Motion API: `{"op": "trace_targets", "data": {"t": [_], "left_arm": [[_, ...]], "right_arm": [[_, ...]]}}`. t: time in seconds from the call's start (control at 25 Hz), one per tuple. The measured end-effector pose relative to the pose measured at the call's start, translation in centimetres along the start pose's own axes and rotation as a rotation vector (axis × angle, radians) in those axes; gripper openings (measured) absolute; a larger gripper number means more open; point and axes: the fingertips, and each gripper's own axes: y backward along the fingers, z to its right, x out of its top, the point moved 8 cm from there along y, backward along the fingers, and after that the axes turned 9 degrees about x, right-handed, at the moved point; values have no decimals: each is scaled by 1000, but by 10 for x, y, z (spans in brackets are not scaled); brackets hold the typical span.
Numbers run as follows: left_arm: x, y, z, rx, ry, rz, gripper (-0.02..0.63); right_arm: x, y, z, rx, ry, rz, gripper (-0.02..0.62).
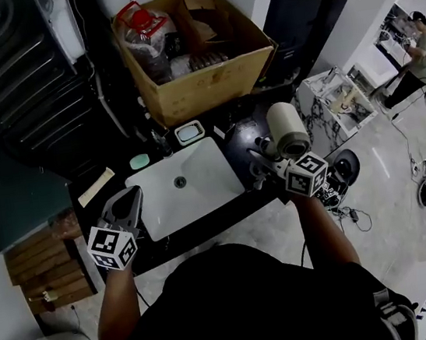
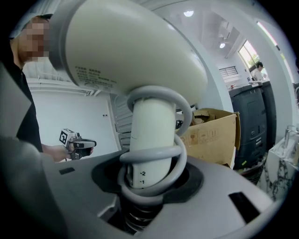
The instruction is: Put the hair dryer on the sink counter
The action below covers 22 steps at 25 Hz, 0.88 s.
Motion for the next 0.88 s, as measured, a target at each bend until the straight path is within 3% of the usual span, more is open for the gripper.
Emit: {"op": "trace_targets", "data": {"t": [0.88], "left_arm": [[-5, -3, 22, 72, 20, -38, 14]], "right_arm": [[2, -6, 37, 78, -2, -33, 193]]}}
